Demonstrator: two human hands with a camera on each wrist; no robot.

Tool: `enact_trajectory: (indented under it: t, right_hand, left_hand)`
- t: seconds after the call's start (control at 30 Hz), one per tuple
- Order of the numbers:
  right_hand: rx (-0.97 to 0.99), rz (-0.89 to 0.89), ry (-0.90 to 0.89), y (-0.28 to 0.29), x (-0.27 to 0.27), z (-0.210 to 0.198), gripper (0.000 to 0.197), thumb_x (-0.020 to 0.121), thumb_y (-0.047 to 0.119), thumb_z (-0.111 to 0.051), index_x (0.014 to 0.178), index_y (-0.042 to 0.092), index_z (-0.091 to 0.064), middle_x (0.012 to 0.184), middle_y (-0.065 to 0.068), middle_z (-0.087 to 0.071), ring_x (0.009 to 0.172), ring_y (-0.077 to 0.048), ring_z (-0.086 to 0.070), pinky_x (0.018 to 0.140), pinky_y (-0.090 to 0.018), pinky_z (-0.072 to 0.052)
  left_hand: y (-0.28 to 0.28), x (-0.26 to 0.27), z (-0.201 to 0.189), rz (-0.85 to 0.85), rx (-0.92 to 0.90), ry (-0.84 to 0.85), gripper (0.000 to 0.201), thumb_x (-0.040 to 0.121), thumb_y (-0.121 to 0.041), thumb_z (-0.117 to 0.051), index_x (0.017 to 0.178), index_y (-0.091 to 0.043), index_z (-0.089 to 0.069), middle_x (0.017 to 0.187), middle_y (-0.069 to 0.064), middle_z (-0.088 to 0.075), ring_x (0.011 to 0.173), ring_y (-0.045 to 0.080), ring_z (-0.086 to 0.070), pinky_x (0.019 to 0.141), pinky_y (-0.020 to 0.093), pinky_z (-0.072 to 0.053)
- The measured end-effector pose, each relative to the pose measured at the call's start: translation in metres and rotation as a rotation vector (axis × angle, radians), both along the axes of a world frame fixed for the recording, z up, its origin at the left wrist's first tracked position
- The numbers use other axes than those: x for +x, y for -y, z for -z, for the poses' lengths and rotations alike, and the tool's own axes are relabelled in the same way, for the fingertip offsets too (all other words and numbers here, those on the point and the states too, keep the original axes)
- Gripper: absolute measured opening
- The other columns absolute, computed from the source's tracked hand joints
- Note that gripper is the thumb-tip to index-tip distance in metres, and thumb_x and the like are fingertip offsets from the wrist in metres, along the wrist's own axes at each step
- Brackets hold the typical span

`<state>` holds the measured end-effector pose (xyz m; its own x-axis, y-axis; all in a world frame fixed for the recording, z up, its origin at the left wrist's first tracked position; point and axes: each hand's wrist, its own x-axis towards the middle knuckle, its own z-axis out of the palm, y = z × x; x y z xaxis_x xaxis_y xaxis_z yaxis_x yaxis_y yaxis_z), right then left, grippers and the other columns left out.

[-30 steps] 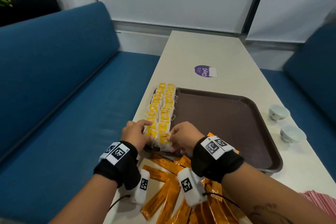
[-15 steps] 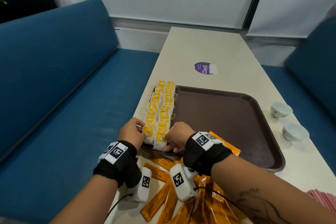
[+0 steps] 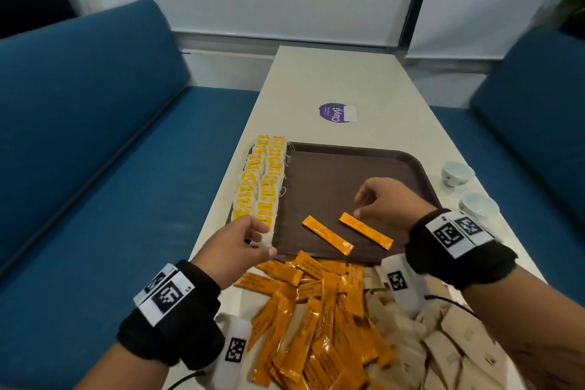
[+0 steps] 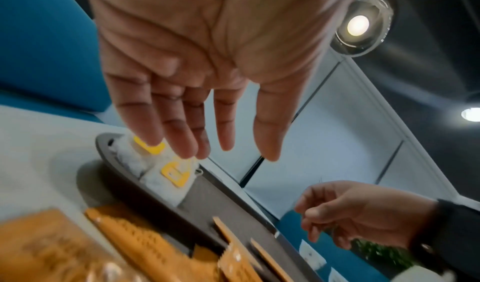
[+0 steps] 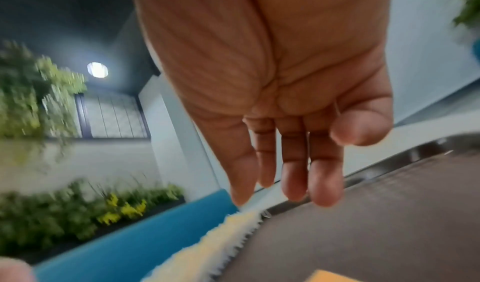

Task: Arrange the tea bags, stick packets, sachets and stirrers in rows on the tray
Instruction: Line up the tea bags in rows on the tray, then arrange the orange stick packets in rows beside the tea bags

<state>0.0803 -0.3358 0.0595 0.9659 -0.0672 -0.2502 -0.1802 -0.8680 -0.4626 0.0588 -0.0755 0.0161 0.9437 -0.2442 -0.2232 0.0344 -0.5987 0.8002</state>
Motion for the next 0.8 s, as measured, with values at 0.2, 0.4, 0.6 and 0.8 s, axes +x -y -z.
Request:
enact_trajectory:
  t: [0.2, 0.4, 0.6, 0.8]
  right_hand:
    - [-0.331, 0.006, -0.269, 0.010, 0.010, 0.034, 0.049, 0.075, 0.033, -0.078, 0.113, 0.008, -0.059, 0.109, -0.006, -0.063, 0.102, -0.023, -0.059, 0.080, -0.031, -0.048]
    - [-0.452, -0.073, -0.326, 0.002, 0.023, 0.051, 0.052, 0.079, 0.036, -0.073, 0.121, 0.009, -0.055, 0.122, -0.010, -0.060, 0.112, -0.029, -0.057, 0.095, -0.039, -0.047]
    - [-0.356, -0.124, -0.361, -0.014, 0.030, 0.033, 0.043, 0.086, 0.028, -0.068, 0.121, 0.006, -0.057, 0.112, -0.009, -0.062, 0.099, -0.022, -0.057, 0.089, -0.032, -0.048]
    - [-0.444, -0.260, -0.390, -0.048, 0.042, 0.038, 0.054, 0.085, 0.035, -0.067, 0.125, 0.000, -0.054, 0.118, -0.011, -0.062, 0.103, -0.026, -0.059, 0.088, -0.034, -0.048]
  left_hand:
    - [0.035, -0.008, 0.004, 0.117, 0.190, -0.029, 0.030, 0.081, -0.026, -0.071, 0.104, -0.028, -0.051, 0.106, -0.008, -0.055, 0.099, 0.010, -0.054, 0.091, 0.029, -0.048]
    - [0.051, -0.007, 0.003, 0.140, 0.302, -0.037, 0.039, 0.081, -0.023, -0.071, 0.115, -0.023, -0.053, 0.118, -0.004, -0.057, 0.109, 0.011, -0.054, 0.093, 0.031, -0.048]
    - [0.036, -0.013, 0.006, 0.089, 0.291, -0.065, 0.040, 0.081, -0.023, -0.071, 0.116, -0.024, -0.052, 0.109, -0.007, -0.053, 0.101, 0.010, -0.053, 0.088, 0.026, -0.048]
    - [0.022, -0.033, 0.012, 0.177, 0.421, -0.064, 0.055, 0.073, -0.033, -0.077, 0.121, -0.029, -0.049, 0.124, -0.006, -0.050, 0.106, 0.011, -0.052, 0.087, 0.024, -0.046]
